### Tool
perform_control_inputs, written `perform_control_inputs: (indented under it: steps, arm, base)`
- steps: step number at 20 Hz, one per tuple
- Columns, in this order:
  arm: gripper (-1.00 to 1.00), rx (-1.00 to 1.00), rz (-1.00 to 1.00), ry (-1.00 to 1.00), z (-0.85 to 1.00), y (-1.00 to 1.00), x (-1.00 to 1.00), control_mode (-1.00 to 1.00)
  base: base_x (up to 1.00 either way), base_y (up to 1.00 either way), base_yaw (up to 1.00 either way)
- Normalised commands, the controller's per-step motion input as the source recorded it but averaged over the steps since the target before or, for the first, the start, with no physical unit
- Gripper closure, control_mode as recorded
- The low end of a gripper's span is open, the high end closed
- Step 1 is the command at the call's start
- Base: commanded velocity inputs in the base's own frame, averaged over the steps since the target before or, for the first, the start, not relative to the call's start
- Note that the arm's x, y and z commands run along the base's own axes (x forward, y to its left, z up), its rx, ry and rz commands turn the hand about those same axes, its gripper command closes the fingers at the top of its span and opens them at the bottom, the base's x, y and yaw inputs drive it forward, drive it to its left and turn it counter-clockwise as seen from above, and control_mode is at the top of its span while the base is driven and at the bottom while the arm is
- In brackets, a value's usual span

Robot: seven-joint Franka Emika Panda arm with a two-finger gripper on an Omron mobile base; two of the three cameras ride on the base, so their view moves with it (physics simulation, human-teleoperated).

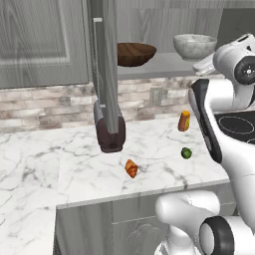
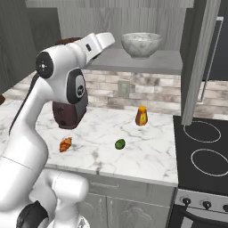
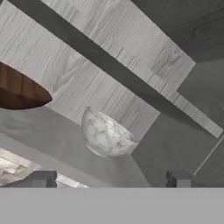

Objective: Pick both bowls and place them on the counter. Then place the avocado in one bowl and place the croissant in the other bowl.

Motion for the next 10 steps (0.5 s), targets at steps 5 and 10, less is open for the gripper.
perform_control_inputs:
  steps: [5, 10]
  arm:
    - [-1.0, -0.05, -0.08, 0.31, 0.06, -0.07, 0.55, -1.0]
    - [-1.0, -0.06, -0.02, 0.23, -0.01, -0.11, 0.52, -1.0]
  base:
    - [0.0, 0.0, 0.0]
    - [0.0, 0.0, 0.0]
